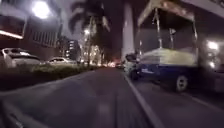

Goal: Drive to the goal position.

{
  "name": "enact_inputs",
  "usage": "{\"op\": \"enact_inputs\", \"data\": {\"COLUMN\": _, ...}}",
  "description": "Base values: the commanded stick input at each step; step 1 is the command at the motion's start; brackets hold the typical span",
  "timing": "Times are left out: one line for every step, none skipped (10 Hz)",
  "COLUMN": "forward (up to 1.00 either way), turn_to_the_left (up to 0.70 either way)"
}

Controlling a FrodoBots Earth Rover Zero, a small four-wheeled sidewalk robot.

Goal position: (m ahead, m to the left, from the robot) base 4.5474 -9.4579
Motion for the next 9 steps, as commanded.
{"op": "enact_inputs", "data": {"forward": 0.45, "turn_to_the_left": 0.0}}
{"op": "enact_inputs", "data": {"forward": 0.45, "turn_to_the_left": 0.0}}
{"op": "enact_inputs", "data": {"forward": 0.45, "turn_to_the_left": 0.0}}
{"op": "enact_inputs", "data": {"forward": 0.45, "turn_to_the_left": 0.0}}
{"op": "enact_inputs", "data": {"forward": 0.45, "turn_to_the_left": 0.0}}
{"op": "enact_inputs", "data": {"forward": 0.45, "turn_to_the_left": 0.0}}
{"op": "enact_inputs", "data": {"forward": 0.45, "turn_to_the_left": 0.0}}
{"op": "enact_inputs", "data": {"forward": 0.45, "turn_to_the_left": 0.0}}
{"op": "enact_inputs", "data": {"forward": 0.45, "turn_to_the_left": 0.0}}
